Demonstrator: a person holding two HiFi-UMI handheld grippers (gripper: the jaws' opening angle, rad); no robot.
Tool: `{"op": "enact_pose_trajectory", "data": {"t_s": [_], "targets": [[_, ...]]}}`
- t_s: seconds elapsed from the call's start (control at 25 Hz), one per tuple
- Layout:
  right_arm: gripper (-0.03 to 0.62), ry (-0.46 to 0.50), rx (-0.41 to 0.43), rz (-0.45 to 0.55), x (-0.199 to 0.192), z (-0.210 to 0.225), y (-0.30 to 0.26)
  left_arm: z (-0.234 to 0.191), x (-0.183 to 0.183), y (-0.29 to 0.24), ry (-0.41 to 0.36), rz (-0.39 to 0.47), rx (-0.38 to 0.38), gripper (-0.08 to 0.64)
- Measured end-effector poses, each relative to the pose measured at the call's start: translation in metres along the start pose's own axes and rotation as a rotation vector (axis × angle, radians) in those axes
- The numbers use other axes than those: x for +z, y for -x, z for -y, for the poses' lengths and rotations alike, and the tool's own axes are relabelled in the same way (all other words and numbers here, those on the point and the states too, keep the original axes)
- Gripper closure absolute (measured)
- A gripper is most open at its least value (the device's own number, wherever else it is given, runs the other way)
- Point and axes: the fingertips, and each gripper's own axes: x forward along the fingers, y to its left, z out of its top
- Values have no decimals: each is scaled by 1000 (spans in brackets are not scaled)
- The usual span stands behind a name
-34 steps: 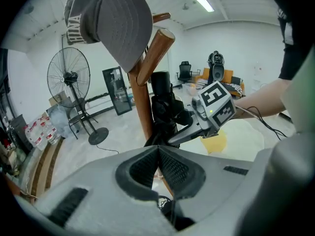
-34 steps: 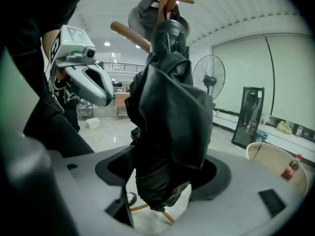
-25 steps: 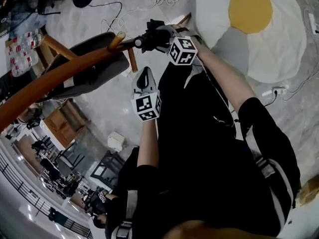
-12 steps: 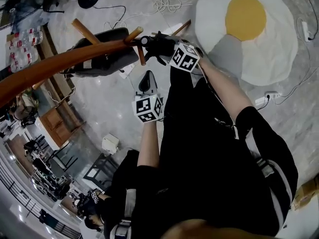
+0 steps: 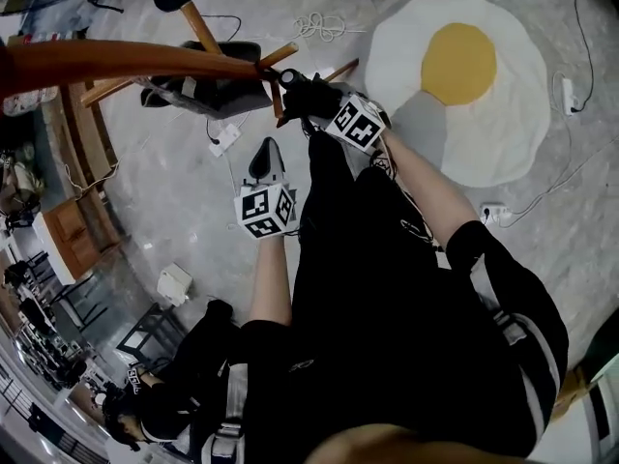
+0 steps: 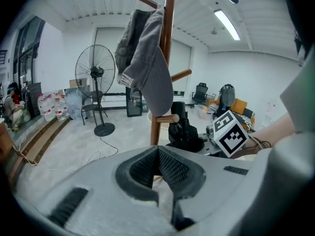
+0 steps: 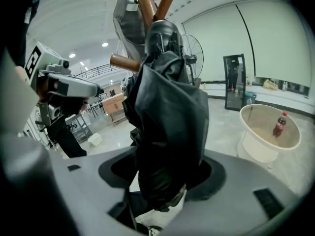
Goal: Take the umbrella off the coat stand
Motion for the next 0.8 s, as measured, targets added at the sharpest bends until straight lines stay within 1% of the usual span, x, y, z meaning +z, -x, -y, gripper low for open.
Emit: {"op": "enact_pose_trajectory", "data": {"t_s": [0.16,0.36,0.56,0.8], "targets": [[330,0,6,-17,-1,-8,7,-4,-1,12,14,14,21,560],[331,-26,4,-25,2,-10,15,-5,6,21,24,36,27,560],[331,-76,-6,-9,13,-7,24,-7,16,24,24,58,32,560],[331,-70,-8,-5,17,-13,30,-5,21,25,19,64,34,560]]}}
